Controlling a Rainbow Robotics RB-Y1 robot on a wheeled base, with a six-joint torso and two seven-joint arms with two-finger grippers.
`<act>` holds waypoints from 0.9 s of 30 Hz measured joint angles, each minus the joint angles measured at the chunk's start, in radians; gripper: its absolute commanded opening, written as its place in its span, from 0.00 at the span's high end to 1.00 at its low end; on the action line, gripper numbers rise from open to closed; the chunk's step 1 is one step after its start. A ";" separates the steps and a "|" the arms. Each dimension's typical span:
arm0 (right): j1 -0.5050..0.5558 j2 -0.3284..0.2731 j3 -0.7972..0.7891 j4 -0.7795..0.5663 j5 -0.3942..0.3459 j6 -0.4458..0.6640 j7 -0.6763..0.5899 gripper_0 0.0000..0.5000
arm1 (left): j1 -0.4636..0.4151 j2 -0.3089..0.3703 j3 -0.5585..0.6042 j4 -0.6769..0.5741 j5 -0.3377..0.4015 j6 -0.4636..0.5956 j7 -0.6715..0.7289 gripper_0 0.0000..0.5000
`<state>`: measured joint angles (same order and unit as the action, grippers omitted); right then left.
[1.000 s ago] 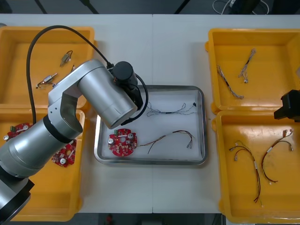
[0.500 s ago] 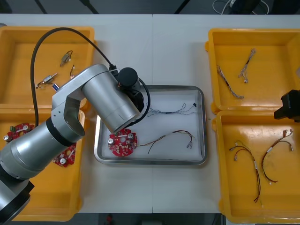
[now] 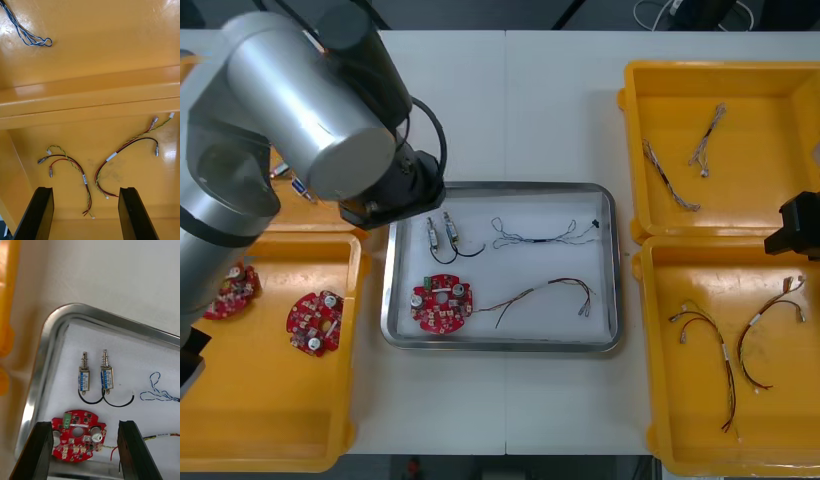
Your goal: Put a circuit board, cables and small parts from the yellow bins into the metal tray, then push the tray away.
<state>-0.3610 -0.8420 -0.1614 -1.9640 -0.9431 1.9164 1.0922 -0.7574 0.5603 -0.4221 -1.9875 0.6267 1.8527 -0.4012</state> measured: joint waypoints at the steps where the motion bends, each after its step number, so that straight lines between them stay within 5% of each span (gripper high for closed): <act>1: 0.000 0.000 0.000 0.000 0.000 0.000 0.000 0.00 | -0.007 0.018 0.014 -0.007 0.022 0.008 -0.020 0.00; 8: 0.000 0.000 0.000 0.000 0.000 0.000 0.000 0.00 | -0.022 0.174 0.114 -0.019 0.182 0.014 -0.231 0.00; 15: 0.000 0.000 0.000 0.000 0.000 0.000 0.000 0.00 | 0.001 0.297 0.231 -0.019 0.259 0.014 -0.327 0.00; 21: 0.001 0.000 0.000 0.000 0.000 0.000 0.000 0.00 | 0.120 0.349 0.400 -0.021 0.276 -0.001 -0.400 0.00; 27: 0.002 -0.001 0.000 -0.006 -0.010 0.000 0.000 0.00 | 0.259 0.380 0.534 -0.024 0.307 -0.019 -0.718 0.00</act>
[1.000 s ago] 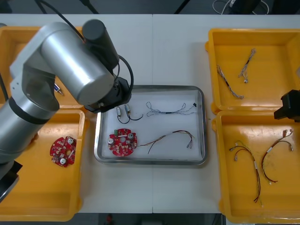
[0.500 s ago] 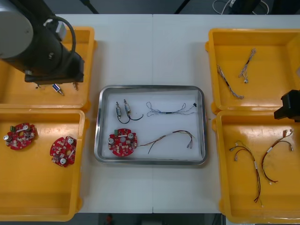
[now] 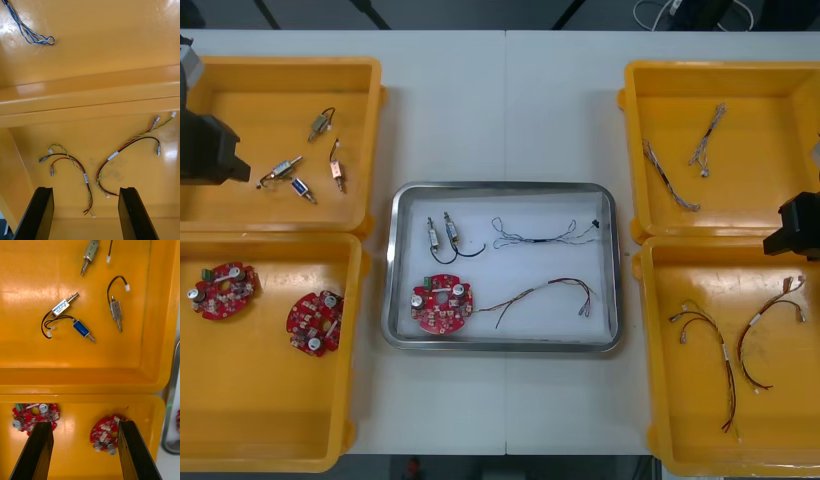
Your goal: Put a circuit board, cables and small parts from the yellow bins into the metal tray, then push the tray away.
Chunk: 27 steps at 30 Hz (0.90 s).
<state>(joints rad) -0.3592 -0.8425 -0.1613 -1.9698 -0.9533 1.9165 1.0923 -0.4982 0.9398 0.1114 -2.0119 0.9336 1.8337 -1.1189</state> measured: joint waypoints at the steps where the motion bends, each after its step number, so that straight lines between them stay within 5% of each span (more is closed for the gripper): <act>1: 0.000 0.000 0.000 -0.004 -0.003 0.000 0.000 0.00 | 0.025 0.001 0.023 -0.001 0.015 -0.009 -0.044 0.00; 8: -0.030 -0.001 0.062 -0.031 -0.017 0.000 0.003 0.00 | 0.207 0.013 0.132 -0.066 0.057 -0.056 -0.061 0.00; 15: -0.164 -0.002 0.285 -0.032 -0.040 0.000 0.018 0.00 | 0.336 0.031 0.216 -0.120 0.099 -0.047 -0.061 0.00; 27: -0.299 0.047 0.488 -0.020 -0.060 -0.043 0.336 0.00 | 0.465 0.035 0.322 -0.217 0.103 -0.001 -0.061 0.00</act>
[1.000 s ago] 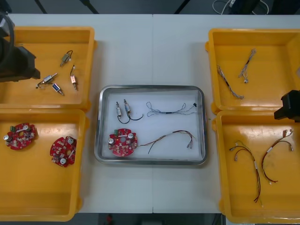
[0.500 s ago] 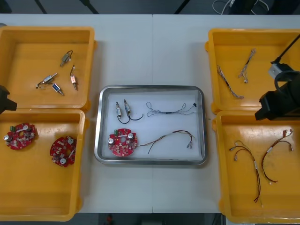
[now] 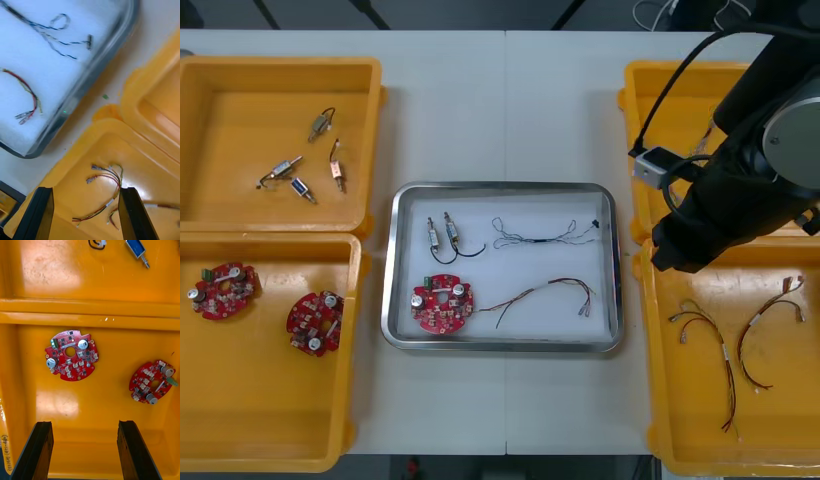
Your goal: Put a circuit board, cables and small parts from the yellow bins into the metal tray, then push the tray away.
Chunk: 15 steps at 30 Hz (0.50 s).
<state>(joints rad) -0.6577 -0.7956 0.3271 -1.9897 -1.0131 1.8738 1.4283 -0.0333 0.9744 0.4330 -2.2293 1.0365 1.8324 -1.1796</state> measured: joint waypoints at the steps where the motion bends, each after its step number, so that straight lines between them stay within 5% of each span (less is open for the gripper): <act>1: -0.011 0.008 0.018 0.006 -0.001 -0.007 0.038 0.00 | 0.014 0.000 0.004 -0.014 -0.001 0.000 0.000 0.00; 15: -0.213 0.141 0.367 0.097 0.037 -0.091 0.265 0.00 | 0.052 0.004 0.013 -0.042 0.000 -0.003 0.000 0.00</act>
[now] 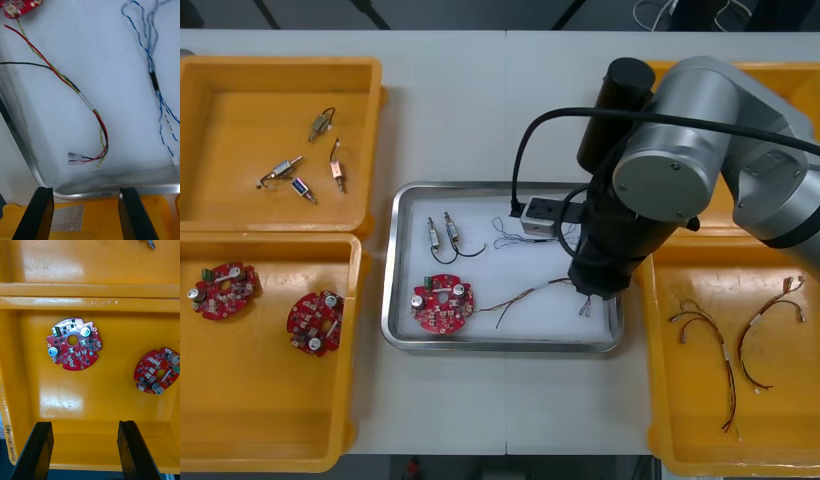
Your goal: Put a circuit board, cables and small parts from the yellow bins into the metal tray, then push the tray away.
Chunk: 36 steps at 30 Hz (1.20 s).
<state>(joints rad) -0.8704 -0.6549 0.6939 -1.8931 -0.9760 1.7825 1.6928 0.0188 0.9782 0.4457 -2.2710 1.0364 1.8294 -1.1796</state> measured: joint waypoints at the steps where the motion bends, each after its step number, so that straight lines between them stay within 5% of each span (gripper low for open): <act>1: -0.009 0.008 0.019 0.000 0.003 -0.005 0.000 0.00 | 0.000 0.000 0.000 0.000 0.001 0.000 0.000 0.00; 17: -0.064 0.157 0.234 0.000 0.127 -0.066 0.000 0.00 | 0.000 0.000 0.000 0.000 0.002 0.000 0.000 0.00; 36: -0.062 0.206 0.423 0.000 0.276 -0.142 -0.013 0.00 | 0.000 0.001 0.001 0.000 0.002 0.000 0.000 0.00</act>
<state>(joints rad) -0.9320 -0.4487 1.1169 -1.8929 -0.7004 1.6410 1.6796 0.0188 0.9788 0.4463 -2.2709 1.0383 1.8294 -1.1796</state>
